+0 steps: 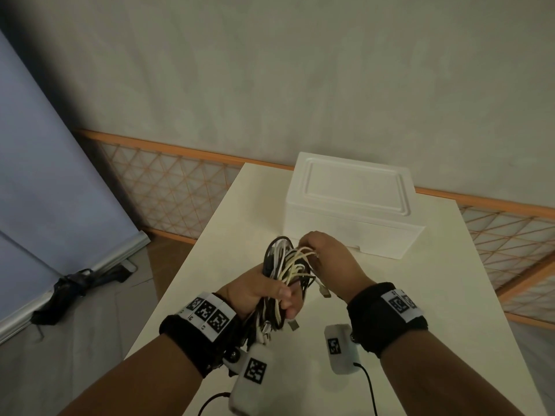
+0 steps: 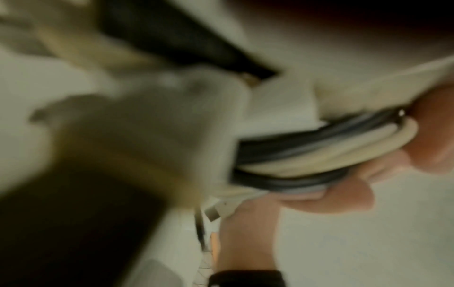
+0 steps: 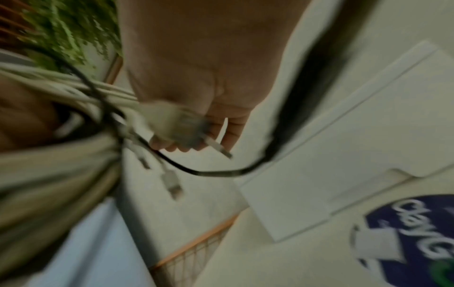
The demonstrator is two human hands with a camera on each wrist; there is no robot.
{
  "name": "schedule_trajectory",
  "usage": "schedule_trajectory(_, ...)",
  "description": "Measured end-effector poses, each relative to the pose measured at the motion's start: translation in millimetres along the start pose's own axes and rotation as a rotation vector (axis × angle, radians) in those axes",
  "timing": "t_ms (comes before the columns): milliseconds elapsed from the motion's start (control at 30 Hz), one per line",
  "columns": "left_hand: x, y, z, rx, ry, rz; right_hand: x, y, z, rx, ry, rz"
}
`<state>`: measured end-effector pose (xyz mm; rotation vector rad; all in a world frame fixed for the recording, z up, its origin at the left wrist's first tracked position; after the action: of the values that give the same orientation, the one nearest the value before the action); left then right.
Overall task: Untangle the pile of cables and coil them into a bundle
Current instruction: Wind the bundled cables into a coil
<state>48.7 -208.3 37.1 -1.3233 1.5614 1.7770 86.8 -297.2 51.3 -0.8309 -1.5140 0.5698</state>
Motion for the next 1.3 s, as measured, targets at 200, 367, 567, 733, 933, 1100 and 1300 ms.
schedule_trajectory(200,-17.9,4.6,-0.6,0.032,0.084,0.068,-46.8,27.2,22.6,0.109,0.26,-0.082)
schedule_trajectory(367,-9.0,-1.8,-0.3,0.019,0.044,0.034,-33.5,39.7,29.7,0.199,0.398,-0.657)
schedule_trajectory(567,-19.1,-19.8,1.8,-0.109,0.103,0.137,-35.2,60.3,48.2,0.307,0.468,-0.532)
schedule_trajectory(733,-18.3,-35.0,4.7,-0.292,0.132,0.336,-29.5,72.8,50.0,0.258,0.343,0.116)
schedule_trajectory(933,-12.3,-35.1,9.0,-0.365,0.079,0.277,-40.3,91.3,39.2,0.274,0.287,0.182)
schedule_trajectory(1100,-13.5,-21.4,7.6,-0.292,0.056,0.197,-74.7,114.3,27.2,0.308,0.246,0.201)
schedule_trajectory(1300,-11.1,-68.4,6.8,-0.601,0.174,0.397,21.0,90.2,62.4,0.387,-0.038,0.495)
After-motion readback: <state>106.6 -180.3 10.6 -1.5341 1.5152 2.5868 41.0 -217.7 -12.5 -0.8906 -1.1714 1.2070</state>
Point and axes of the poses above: each hand's wrist, its own z-axis away from the middle knuckle, its own y-axis out of the palm, x = y × z, the point moved 10 cm from there along -z, towards the middle knuckle, and after that the axes turned 8 degrees about y, right-handed, at the moved point
